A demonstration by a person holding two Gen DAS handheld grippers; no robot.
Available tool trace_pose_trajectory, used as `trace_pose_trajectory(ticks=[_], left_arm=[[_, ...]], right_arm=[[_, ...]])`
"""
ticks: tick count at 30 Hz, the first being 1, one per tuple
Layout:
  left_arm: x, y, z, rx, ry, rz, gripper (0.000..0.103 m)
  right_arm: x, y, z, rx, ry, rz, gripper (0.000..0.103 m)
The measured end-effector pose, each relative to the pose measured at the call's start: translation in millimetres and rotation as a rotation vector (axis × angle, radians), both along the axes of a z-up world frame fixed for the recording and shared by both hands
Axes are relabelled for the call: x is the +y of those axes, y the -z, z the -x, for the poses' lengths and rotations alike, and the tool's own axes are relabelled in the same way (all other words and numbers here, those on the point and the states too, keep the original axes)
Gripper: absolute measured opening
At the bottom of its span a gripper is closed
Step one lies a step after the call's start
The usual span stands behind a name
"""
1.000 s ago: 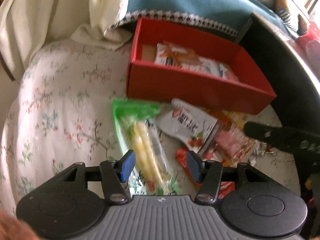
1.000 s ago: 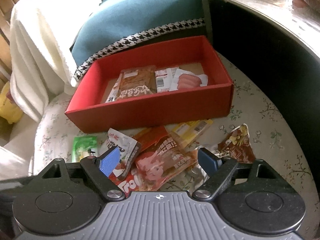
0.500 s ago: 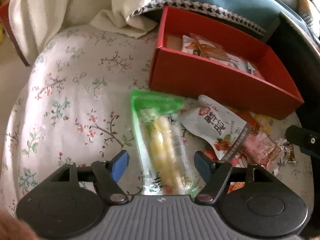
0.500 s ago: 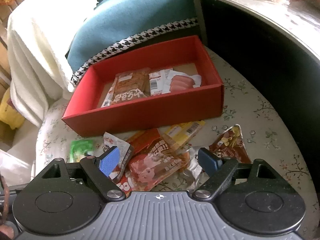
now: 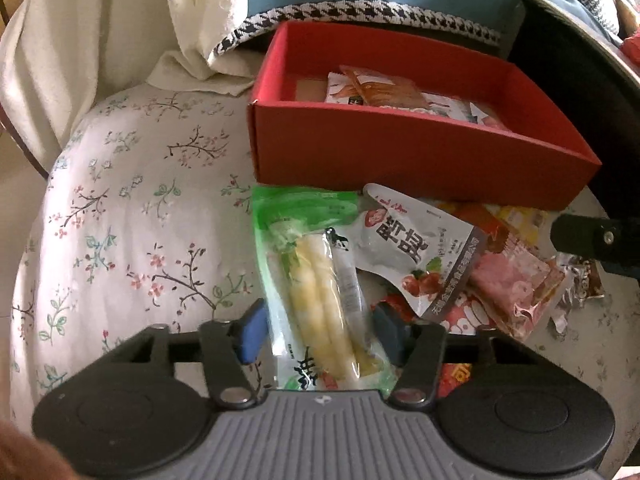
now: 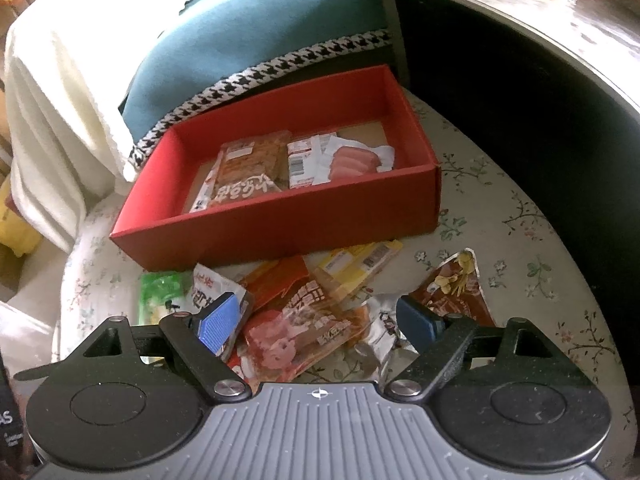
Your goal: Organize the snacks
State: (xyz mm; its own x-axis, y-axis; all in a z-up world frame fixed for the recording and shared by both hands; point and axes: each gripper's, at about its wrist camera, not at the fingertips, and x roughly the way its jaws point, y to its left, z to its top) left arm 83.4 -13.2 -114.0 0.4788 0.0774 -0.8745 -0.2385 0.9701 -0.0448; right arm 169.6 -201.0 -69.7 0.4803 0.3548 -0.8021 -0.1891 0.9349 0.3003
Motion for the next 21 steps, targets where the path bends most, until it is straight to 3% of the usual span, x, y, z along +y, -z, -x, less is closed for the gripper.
trace_pose_trajectory(ticks=[3, 8, 10, 12, 17, 21], left_arm=[[5, -4, 3, 0.002, 0.003, 0.043, 0.032], [17, -6, 14, 0.022, -0.025, 0.051, 0.031], [23, -8, 18, 0.016, -0.037, 0.053, 0.020], [28, -11, 22, 0.012, -0.039, 0.075, 0.017], [34, -10, 28, 0.007, -0.034, 0.100, 0.017], [43, -6, 26, 0.036, -0.049, 0.163, 0.028]], right_arm=[[0, -1, -1, 0.000, -0.003, -0.001, 0.090], [10, 2, 0, 0.006, -0.040, 0.019, 0.090], [14, 2, 0, 0.007, -0.058, 0.018, 0.090], [23, 1, 1, -0.006, -0.094, 0.019, 0.090], [64, 7, -7, -0.042, -0.268, 0.094, 0.090], [97, 16, -17, -0.046, -0.429, 0.159, 0.090]])
